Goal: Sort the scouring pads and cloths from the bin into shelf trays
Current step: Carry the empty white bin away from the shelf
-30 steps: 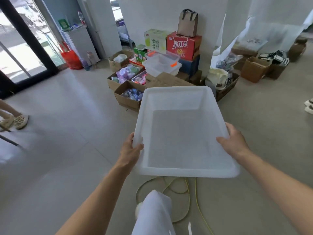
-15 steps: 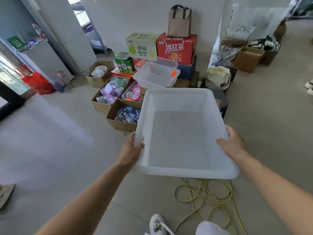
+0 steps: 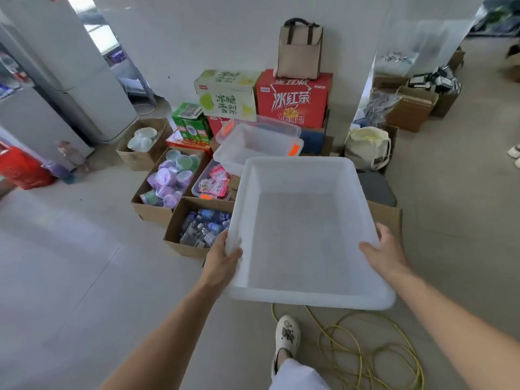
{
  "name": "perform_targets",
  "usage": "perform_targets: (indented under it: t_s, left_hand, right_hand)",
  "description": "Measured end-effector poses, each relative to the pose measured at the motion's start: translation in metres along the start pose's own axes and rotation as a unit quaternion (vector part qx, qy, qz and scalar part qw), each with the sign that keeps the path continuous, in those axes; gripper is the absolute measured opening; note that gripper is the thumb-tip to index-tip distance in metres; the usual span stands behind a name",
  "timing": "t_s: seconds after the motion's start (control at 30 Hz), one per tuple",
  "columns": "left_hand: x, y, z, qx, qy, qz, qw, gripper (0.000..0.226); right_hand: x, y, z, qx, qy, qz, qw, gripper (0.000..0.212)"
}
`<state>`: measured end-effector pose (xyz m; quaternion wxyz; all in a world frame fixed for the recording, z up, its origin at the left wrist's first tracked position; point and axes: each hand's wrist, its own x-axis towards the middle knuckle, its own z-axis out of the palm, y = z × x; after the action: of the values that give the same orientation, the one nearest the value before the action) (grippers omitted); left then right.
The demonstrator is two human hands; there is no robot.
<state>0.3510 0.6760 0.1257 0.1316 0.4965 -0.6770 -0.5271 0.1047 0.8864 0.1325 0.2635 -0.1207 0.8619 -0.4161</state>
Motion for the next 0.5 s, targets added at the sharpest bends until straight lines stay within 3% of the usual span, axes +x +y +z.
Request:
perform_targets:
  t_s: [0.2, 0.5]
  left_hand:
    - [0.128, 0.022, 0.013, 0.091, -0.025, -0.001, 0.996, 0.045]
    - [0.225, 0.007, 0.037, 0.174, -0.116, -0.043, 0.977, 0.052]
  right_hand:
    - [0.091, -0.023, 0.039, 0.007, 0.023, 0.074, 0.997, 0.021]
    - [0.151, -0.033, 0.074, 0.012, 0.048, 0.135, 0.99, 0.033]
